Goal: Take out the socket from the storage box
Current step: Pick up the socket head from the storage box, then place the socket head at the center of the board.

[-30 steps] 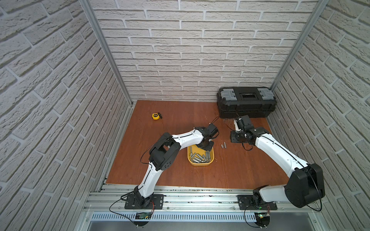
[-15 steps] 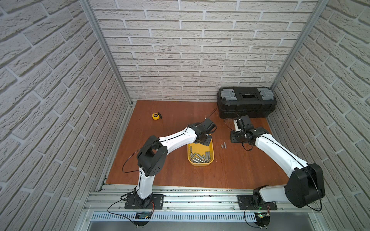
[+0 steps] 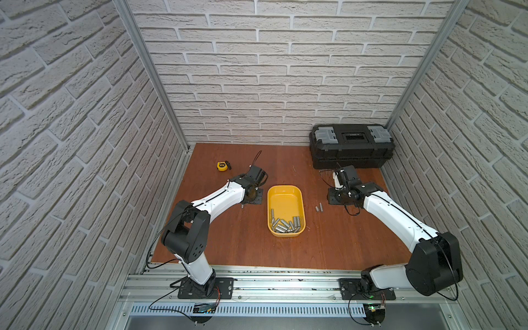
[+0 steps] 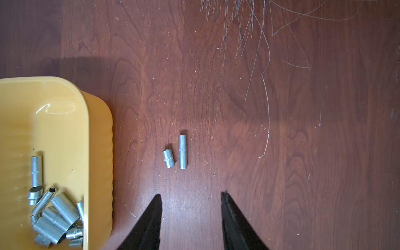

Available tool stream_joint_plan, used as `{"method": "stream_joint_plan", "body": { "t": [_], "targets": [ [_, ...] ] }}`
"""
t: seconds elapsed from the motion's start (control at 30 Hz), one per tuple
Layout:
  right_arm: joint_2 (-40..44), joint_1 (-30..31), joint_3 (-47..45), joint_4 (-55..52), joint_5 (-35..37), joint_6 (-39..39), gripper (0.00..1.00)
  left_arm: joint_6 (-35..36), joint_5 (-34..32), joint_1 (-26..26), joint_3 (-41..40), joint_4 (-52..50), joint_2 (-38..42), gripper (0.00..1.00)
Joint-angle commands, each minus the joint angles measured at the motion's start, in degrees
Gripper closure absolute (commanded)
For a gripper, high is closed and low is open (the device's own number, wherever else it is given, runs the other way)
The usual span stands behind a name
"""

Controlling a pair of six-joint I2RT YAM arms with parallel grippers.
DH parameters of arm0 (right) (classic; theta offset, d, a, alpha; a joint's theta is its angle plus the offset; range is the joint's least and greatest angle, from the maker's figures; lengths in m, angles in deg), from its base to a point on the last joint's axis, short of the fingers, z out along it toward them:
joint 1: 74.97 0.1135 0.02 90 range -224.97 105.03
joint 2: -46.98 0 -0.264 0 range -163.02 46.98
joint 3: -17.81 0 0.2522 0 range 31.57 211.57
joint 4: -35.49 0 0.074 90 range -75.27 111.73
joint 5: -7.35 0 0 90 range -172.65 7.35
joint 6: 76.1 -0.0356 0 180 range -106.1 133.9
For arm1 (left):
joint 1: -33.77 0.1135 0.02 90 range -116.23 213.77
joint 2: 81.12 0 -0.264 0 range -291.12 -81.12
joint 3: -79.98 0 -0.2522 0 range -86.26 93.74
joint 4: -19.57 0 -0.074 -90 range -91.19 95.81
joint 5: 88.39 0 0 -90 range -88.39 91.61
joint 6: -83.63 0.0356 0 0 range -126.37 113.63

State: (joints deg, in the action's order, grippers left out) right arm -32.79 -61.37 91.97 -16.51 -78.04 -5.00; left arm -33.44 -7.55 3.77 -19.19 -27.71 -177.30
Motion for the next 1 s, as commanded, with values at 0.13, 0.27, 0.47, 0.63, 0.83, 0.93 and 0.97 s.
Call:
{"method": "stream_joint_plan", "body": {
  "t": [0.13, 0.27, 0.47, 0.63, 0.83, 0.93, 0.97],
  "targets": [
    [-0.7, -0.3, -0.6, 1.6, -0.6, -0.5, 0.54, -1.1, 2.2, 2.2, -2.3, 2.5, -2.3, 0.90],
    [-1.2, -0.3, -0.5, 1.7, -0.7, -0.5, 0.54, -1.2, 2.8, 2.8, -2.8, 3.3, -5.3, 0.90],
    [-1.7, -0.3, -0.6, 1.7, -1.0, -0.5, 0.54, -1.8, 3.8, 3.4, -2.9, 4.7, -8.8, 0.89],
    [-1.6, -0.4, -0.7, 1.8, -0.9, -0.5, 0.54, -1.9, 3.7, 3.7, -3.1, 5.1, -8.7, 0.83],
    [-1.7, -0.3, -0.8, 1.9, -1.2, -0.4, 0.54, -2.1, 3.6, 4.0, -3.4, 5.0, -8.1, 0.71],
    [-1.8, -0.3, -0.9, 1.9, -1.2, -0.4, 0.54, -2.3, 3.5, 4.1, -3.5, 4.9, -7.6, 0.62],
    [-1.7, -0.4, -0.9, 1.9, -1.2, -0.4, 0.54, -2.4, 3.3, 4.1, -3.6, 4.8, -7.5, 0.60]
  ]
}}
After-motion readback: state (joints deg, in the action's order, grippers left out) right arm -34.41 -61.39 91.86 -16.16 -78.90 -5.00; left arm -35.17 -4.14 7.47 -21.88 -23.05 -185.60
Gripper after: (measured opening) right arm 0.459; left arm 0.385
